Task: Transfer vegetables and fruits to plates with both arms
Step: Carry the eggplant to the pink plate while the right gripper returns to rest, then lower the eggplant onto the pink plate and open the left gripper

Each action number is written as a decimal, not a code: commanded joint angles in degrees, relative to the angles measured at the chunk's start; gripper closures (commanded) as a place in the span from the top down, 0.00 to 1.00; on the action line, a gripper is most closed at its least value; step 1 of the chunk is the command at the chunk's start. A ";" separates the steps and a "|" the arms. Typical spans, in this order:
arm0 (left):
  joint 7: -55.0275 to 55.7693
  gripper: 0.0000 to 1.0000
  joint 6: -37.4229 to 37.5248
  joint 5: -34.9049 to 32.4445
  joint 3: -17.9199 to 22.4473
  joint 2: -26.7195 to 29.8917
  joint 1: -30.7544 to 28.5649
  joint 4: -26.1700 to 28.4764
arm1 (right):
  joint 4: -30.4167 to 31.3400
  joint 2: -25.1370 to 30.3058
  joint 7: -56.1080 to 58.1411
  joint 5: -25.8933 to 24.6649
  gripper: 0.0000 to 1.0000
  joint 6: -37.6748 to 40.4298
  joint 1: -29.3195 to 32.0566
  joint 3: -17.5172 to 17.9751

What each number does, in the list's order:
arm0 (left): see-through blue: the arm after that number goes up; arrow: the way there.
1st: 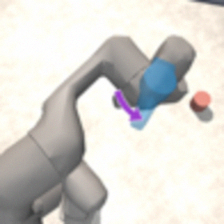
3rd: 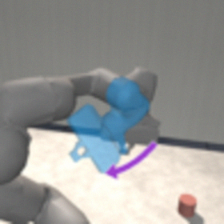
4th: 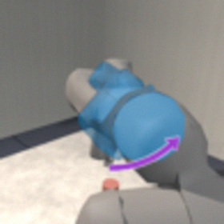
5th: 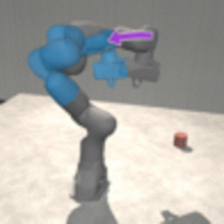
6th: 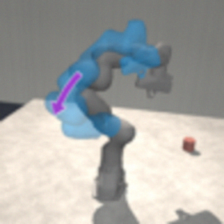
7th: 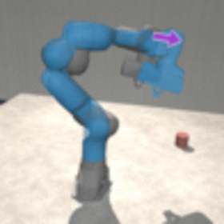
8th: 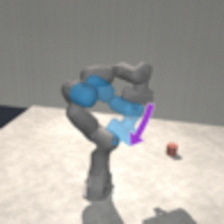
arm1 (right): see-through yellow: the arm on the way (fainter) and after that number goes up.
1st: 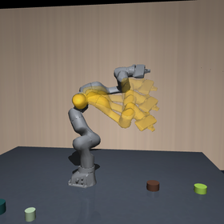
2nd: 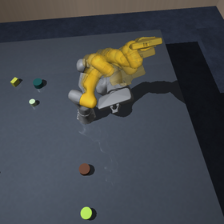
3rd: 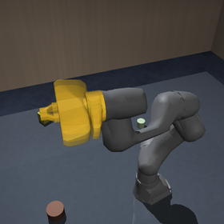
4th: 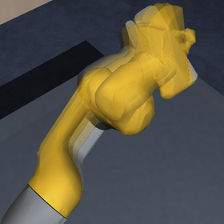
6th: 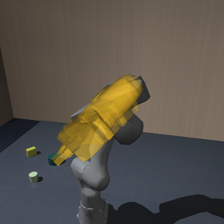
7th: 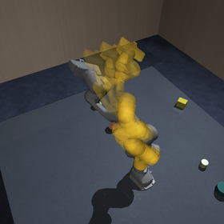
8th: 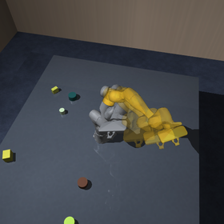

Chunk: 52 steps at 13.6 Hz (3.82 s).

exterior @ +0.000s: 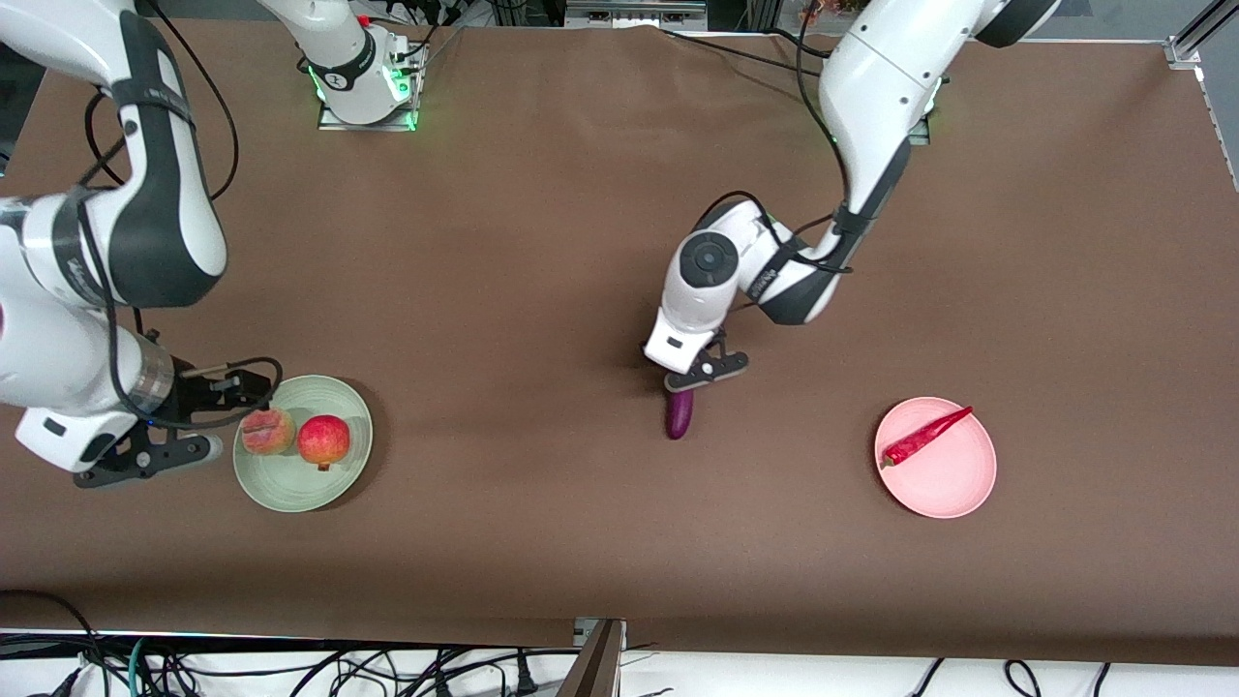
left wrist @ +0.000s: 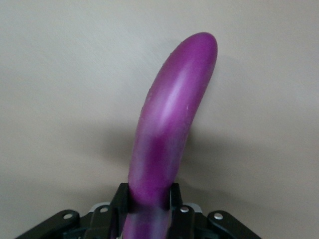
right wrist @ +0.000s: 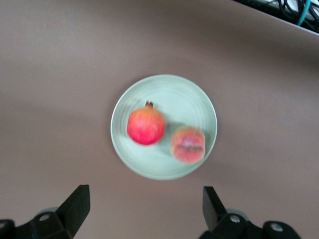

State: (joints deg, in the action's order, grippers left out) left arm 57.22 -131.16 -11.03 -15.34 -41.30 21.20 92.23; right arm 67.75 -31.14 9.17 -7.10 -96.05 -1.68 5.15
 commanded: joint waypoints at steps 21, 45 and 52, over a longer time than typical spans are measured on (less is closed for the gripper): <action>-75.24 0.00 16.73 3.82 -3.29 2.28 -33.76 -1.26 | 23.13 30.61 -5.22 4.20 1.00 16.22 3.08 0.39; -87.17 0.00 13.30 3.82 -0.84 -2.55 -35.79 -9.86 | 19.27 27.01 -7.94 4.38 1.00 14.66 2.64 -0.23; -88.86 0.98 13.30 4.61 -0.22 -3.79 -35.79 -11.02 | 19.18 26.39 -7.85 4.47 1.00 14.13 2.64 -0.23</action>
State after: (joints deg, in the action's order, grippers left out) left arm -29.98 -118.65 -7.39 -15.62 -44.22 -14.72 83.26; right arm 88.32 -4.24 1.77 -3.06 -82.28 0.65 4.73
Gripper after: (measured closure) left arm 0.700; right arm 0.000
